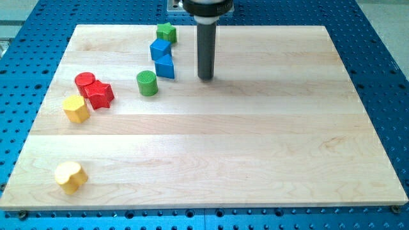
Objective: Move the blue triangle slightly to the left
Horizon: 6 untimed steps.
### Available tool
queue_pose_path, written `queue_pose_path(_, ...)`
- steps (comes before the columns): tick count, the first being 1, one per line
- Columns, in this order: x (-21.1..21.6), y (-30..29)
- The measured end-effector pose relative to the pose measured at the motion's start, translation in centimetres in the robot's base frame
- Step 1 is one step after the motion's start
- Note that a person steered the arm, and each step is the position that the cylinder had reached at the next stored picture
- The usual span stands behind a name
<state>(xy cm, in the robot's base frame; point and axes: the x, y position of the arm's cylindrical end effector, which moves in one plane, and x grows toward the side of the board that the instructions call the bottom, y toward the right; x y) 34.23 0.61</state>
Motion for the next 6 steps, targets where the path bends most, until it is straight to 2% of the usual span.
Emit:
queue_pose_path(3,-0.5,-6.7)
queue_pose_path(4,1.4,-2.7)
queue_pose_path(5,9.9,-0.2)
queue_pose_path(6,13.8,-5.2)
